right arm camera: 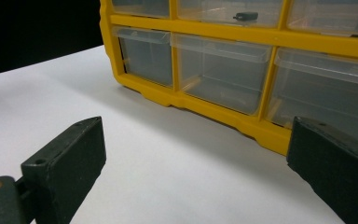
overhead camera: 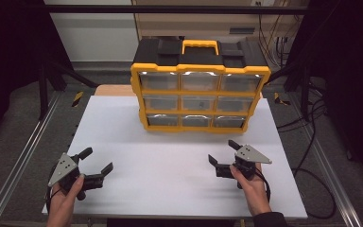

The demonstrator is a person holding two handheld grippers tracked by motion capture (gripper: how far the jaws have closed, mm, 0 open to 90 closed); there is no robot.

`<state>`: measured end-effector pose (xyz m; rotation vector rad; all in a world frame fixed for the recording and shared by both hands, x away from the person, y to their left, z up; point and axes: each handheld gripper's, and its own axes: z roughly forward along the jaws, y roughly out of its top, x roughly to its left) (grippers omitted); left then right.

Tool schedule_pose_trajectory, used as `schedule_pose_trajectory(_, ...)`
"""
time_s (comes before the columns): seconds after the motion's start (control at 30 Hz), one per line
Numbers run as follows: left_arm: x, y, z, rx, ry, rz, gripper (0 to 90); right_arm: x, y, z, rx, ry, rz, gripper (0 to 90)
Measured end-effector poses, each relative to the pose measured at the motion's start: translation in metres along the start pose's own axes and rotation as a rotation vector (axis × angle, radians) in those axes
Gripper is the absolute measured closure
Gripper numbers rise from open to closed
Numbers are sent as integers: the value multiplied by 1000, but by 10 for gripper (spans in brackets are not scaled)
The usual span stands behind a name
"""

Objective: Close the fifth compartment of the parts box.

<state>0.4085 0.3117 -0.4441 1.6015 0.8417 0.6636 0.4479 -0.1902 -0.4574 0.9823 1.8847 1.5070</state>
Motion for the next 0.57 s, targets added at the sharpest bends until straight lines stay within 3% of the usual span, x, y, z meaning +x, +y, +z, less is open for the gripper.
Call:
schedule_pose_trajectory(0.33, -2, 0, 4, 4, -8, -3, 12, 1, 1, 5, -27, -13, -33, 52)
schedule_pose_trajectory(0.57, 0, 1, 7, -1, -7, -10, 12, 2, 0, 8, -3, -28, -91, 52)
